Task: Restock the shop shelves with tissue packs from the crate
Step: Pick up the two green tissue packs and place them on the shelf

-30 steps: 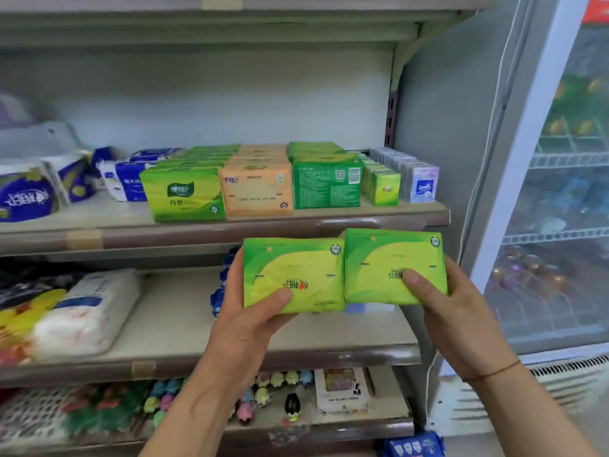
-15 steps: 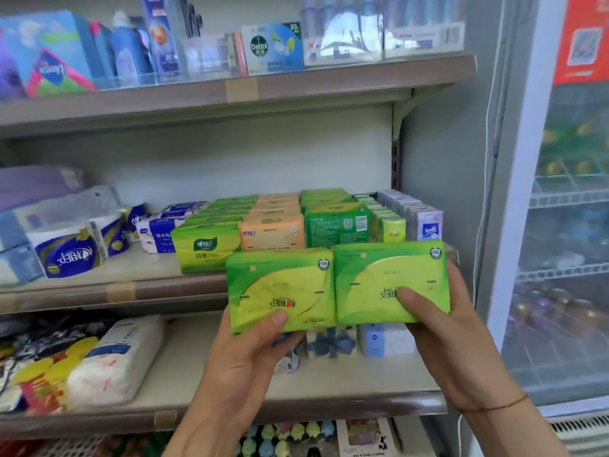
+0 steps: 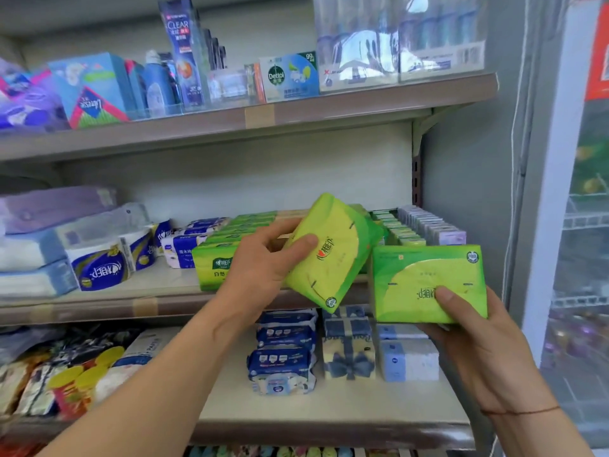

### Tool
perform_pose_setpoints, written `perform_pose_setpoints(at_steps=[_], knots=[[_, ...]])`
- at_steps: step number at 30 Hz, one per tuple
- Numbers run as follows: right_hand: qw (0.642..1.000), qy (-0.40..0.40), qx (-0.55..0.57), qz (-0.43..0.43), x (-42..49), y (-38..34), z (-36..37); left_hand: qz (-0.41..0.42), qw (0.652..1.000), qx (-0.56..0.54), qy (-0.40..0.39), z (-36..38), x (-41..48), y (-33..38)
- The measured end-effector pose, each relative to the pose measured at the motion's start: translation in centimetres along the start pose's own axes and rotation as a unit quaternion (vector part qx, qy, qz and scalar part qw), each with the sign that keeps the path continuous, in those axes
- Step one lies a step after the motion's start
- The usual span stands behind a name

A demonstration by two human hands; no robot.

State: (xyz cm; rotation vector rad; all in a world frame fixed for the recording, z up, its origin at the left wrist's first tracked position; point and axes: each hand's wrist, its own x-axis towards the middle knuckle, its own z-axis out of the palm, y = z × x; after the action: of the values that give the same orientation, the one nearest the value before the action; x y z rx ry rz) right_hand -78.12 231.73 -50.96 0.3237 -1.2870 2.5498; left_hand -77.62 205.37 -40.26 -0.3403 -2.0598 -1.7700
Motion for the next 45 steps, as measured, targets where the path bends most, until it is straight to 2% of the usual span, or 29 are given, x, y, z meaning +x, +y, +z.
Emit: perform_pose_setpoints(at_steps=[3,6,8,10,13,16,21,29,33,36,39,45], knots=[[0.999,-0.002,0.031,0.013,-0.4,0.5,1.0,0.001,1.0,0.004,-0.026,0.1,-0.4,0.2],[0.998,0.012,0.064,0.011,-1.0,0.8,2.0,-0.065,0.99,-0.055,-0.114,0.1,-1.1,-0.5],[0.996,0.018,0.083,0.01,-1.2,0.6,2.4,-0.067,0.982,-0.074,-0.163,-0.1,-1.3,-0.8],[0.995,0.025,0.092,0.007,-1.4,0.3,2.7,-0.029,0.99,-0.021,-0.137,-0.1,-1.1,-0.5],[0.997,0.042,0.071,-0.007,-1.0,-0.3,3.1,-0.011,0.998,0.05,-0.036,0.4,0.9,0.6],[0.999,0.035,0.016,-0.03,-0.2,-1.3,4.0,-0.037,0.999,0.025,0.01,-0.2,4.4,0.7],[0.999,0.021,-0.013,-0.029,1.7,-2.1,4.6,-0.022,0.999,0.035,0.021,-0.6,12.0,-0.5],[0.998,0.057,0.009,-0.005,5.1,0.4,3.8,0.011,0.993,0.11,0.044,1.7,25.3,-3.4],[0.999,0.044,0.009,0.007,7.1,0.8,3.7,-0.009,0.993,0.115,0.037,3.8,31.5,-5.9],[0.999,0.037,0.027,0.015,8.3,0.8,3.4,-0.043,0.99,0.13,0.026,5.2,34.6,-8.2],[1.0,0.016,0.0,0.022,9.6,0.8,3.5,-0.054,0.986,0.155,0.013,5.6,37.2,-9.7],[0.998,0.06,-0.002,0.009,11.4,0.3,3.1,-0.046,0.975,0.217,-0.009,6.2,40.2,-11.3]])
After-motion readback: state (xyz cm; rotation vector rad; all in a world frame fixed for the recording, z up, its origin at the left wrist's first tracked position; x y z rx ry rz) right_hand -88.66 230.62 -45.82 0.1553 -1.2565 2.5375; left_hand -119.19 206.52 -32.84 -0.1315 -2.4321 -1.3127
